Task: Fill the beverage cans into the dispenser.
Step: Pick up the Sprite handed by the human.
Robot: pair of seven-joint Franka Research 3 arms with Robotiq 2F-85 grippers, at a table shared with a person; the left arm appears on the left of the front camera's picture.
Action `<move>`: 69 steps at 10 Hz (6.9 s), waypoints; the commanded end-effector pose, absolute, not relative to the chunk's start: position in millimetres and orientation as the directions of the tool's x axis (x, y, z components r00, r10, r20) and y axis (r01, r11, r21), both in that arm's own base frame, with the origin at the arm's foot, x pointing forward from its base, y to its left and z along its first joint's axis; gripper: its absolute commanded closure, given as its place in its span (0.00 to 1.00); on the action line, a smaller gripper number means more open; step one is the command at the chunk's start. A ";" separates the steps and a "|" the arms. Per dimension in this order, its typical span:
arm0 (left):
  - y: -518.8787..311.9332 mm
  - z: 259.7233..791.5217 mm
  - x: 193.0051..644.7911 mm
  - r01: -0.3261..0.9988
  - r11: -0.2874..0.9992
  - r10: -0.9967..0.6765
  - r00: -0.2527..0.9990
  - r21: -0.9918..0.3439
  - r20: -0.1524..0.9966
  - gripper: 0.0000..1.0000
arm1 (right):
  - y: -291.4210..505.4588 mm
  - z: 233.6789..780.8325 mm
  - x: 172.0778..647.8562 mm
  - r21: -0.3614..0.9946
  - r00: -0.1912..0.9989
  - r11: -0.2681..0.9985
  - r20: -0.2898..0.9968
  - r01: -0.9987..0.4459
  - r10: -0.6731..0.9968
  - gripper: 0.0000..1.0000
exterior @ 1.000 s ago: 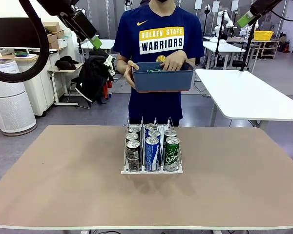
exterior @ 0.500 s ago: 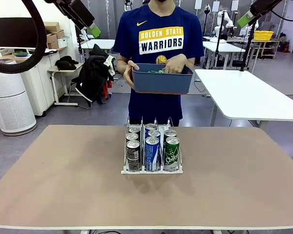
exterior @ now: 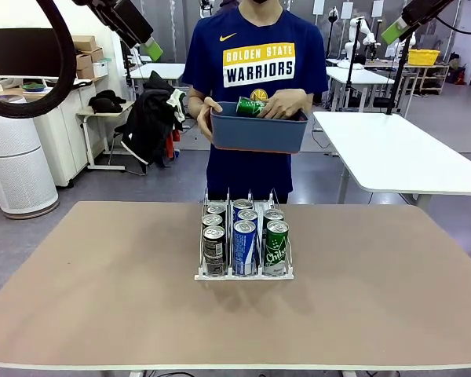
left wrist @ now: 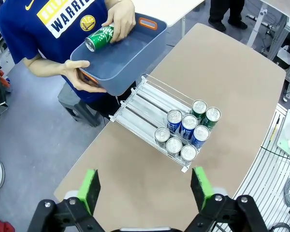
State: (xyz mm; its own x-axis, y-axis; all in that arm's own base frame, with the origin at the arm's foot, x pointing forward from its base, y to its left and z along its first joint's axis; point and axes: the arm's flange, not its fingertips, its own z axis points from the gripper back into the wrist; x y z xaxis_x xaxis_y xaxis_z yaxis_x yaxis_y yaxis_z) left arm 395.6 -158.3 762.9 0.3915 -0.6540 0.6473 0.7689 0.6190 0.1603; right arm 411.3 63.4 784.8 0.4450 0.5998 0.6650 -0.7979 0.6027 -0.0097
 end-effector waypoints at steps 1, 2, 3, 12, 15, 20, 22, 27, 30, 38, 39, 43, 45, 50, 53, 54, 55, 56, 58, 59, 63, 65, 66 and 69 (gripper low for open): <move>-156.6 764.0 393.3 0.768 0.619 -0.653 0.390 0.162 0.650 0.00 | 64.0 784.3 409.4 -0.005 0.445 0.602 0.667 -0.799 0.597 0.00; -156.6 764.0 393.3 0.768 0.619 -0.653 0.390 0.162 0.650 0.00 | 64.0 784.3 409.4 -0.005 0.445 0.602 0.667 -0.799 0.597 0.00; -156.6 764.0 393.3 0.768 0.619 -0.653 0.390 0.162 0.650 0.00 | 64.0 784.3 409.4 -0.005 0.445 0.602 0.667 -0.799 0.597 0.00; -156.6 764.0 393.3 0.768 0.619 -0.653 0.390 0.162 0.650 0.00 | 64.0 784.3 409.4 -0.005 0.445 0.602 0.667 -0.799 0.597 0.00; -156.6 764.0 393.3 0.768 0.619 -0.653 0.390 0.162 0.650 0.00 | 64.0 784.3 409.4 -0.005 0.445 0.602 0.667 -0.799 0.597 0.00; -156.6 764.0 393.3 0.768 0.619 -0.653 0.390 0.162 0.650 0.00 | 64.0 784.3 409.4 -0.005 0.445 0.602 0.667 -0.799 0.597 0.00; -156.6 764.0 393.3 0.768 0.619 -0.653 0.390 0.162 0.650 0.00 | 64.0 784.3 409.4 -0.005 0.445 0.602 0.667 -0.799 0.597 0.00; -156.6 764.0 393.3 0.768 0.619 -0.653 0.390 0.162 0.650 0.00 | 64.0 784.3 409.4 -0.005 0.445 0.602 0.667 -0.799 0.597 0.00; -156.6 764.0 393.3 0.768 0.619 -0.653 0.390 0.162 0.650 0.00 | 64.0 784.3 409.4 -0.005 0.445 0.602 0.667 -0.799 0.597 0.00; -156.6 764.0 393.3 0.768 0.619 -0.653 0.390 0.162 0.650 0.00 | 57.1 758.1 437.2 0.080 0.506 0.616 0.658 -0.783 0.558 0.00; -156.6 764.0 393.3 0.768 0.619 -0.653 0.390 0.162 0.650 0.00 | 48.8 757.9 445.9 0.070 0.494 0.598 0.643 -0.799 0.585 0.00; -156.6 764.0 393.3 0.768 0.619 -0.653 0.390 0.162 0.650 0.00 | 44.1 738.2 473.4 0.072 0.516 0.622 0.636 -0.780 0.574 0.00; -156.6 764.0 393.3 0.768 0.619 -0.653 0.390 0.162 0.650 0.00 | 41.9 731.8 481.1 0.099 0.548 0.649 0.640 -0.754 0.539 0.00; -156.6 764.0 393.3 0.768 0.619 -0.653 0.390 0.162 0.650 0.00 | 38.7 717.0 491.5 0.128 0.566 0.656 0.644 -0.744 0.516 0.00; -156.6 764.0 393.3 0.768 0.619 -0.653 0.390 0.162 0.650 0.00 | 44.7 704.7 491.1 0.143 0.568 0.647 0.641 -0.749 0.516 0.00; -156.6 764.0 393.3 0.768 0.619 -0.653 0.390 0.162 0.650 0.00 | 45.8 702.4 491.7 0.143 0.559 0.639 0.649 -0.755 0.515 0.00; -156.6 764.0 393.3 0.768 0.619 -0.653 0.390 0.162 0.650 0.00 | 49.7 698.5 493.1 0.141 0.555 0.641 0.657 -0.755 0.510 0.00; -156.6 764.0 393.3 0.768 0.619 -0.653 0.390 0.162 0.650 0.00 | 52.4 695.5 494.4 0.144 0.555 0.638 0.657 -0.757 0.510 0.00; -156.6 764.0 393.3 0.768 0.619 -0.653 0.390 0.162 0.650 0.00 | 55.4 690.7 494.4 0.151 0.551 0.631 0.663 -0.761 0.507 0.00; -156.6 764.0 393.3 0.768 0.619 -0.653 0.390 0.162 0.650 0.00 | 58.3 685.9 495.5 0.155 0.555 0.630 0.660 -0.761 0.507 0.00; -156.6 764.0 393.3 0.768 0.619 -0.653 0.390 0.162 0.650 0.00 | 62.9 676.4 498.6 0.176 0.563 0.622 0.654 -0.763 0.505 0.00; -156.6 764.0 393.3 0.768 0.619 -0.653 0.390 0.162 0.650 0.00 | 65.6 671.0 501.7 0.183 0.571 0.623 0.644 -0.760 0.508 0.00; -156.6 764.0 393.3 0.768 0.619 -0.653 0.390 0.162 0.650 0.00 | 66.5 669.5 502.2 0.182 0.573 0.626 0.643 -0.758 0.507 0.00; -156.6 764.0 393.3 0.768 0.619 -0.653 0.390 0.162 0.650 0.00 | 67.9 666.9 505.9 0.193 0.577 0.631 0.656 -0.752 0.487 0.00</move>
